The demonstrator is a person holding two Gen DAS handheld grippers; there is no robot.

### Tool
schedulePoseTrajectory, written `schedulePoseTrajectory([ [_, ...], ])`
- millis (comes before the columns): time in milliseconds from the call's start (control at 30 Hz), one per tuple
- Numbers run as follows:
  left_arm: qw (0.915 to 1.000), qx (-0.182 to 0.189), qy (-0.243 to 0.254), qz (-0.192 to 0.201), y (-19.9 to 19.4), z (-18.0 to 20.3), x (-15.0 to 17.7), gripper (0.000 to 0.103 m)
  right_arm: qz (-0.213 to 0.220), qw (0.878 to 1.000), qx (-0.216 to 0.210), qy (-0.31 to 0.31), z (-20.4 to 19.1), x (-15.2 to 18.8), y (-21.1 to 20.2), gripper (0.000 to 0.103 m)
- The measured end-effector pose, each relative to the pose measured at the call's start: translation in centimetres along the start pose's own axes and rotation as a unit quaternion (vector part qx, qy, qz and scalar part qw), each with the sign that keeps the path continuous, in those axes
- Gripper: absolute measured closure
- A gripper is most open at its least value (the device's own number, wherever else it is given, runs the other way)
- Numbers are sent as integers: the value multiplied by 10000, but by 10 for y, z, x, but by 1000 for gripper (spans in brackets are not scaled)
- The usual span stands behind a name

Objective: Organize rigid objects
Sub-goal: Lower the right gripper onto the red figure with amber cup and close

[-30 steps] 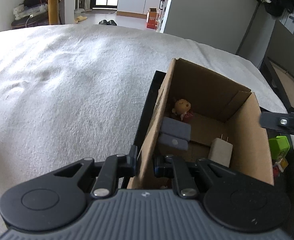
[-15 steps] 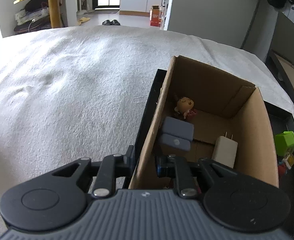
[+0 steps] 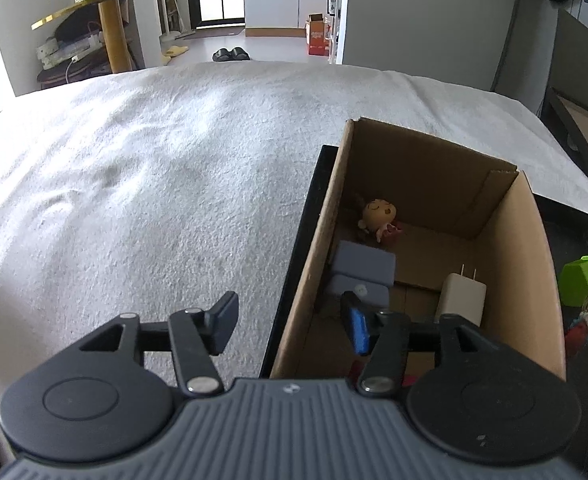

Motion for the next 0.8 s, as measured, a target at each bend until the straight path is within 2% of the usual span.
schedulePoseTrajectory([
  [267, 9999, -103, 111, 8, 1, 8, -3, 40, -107, 9998, 22, 182, 15, 10, 19, 15],
  [633, 9996, -221, 160, -32, 8, 10, -4, 37, -164, 9995, 90, 239, 22, 17, 43, 13],
  [800, 9997, -215, 126, -34, 9, 9, -5, 37, -71, 9989, 414, 210, 28, 11, 51, 14],
])
Point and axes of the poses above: each gripper's, at about its wrist camera, not at the fingertips, and y roughly the way its jaws point, z to its right, x to its underside, the point moved 7 cm from there along y, roughly the way its jaws point, and after that the axes turned 13 degrees about x, right-handed, at the moved point
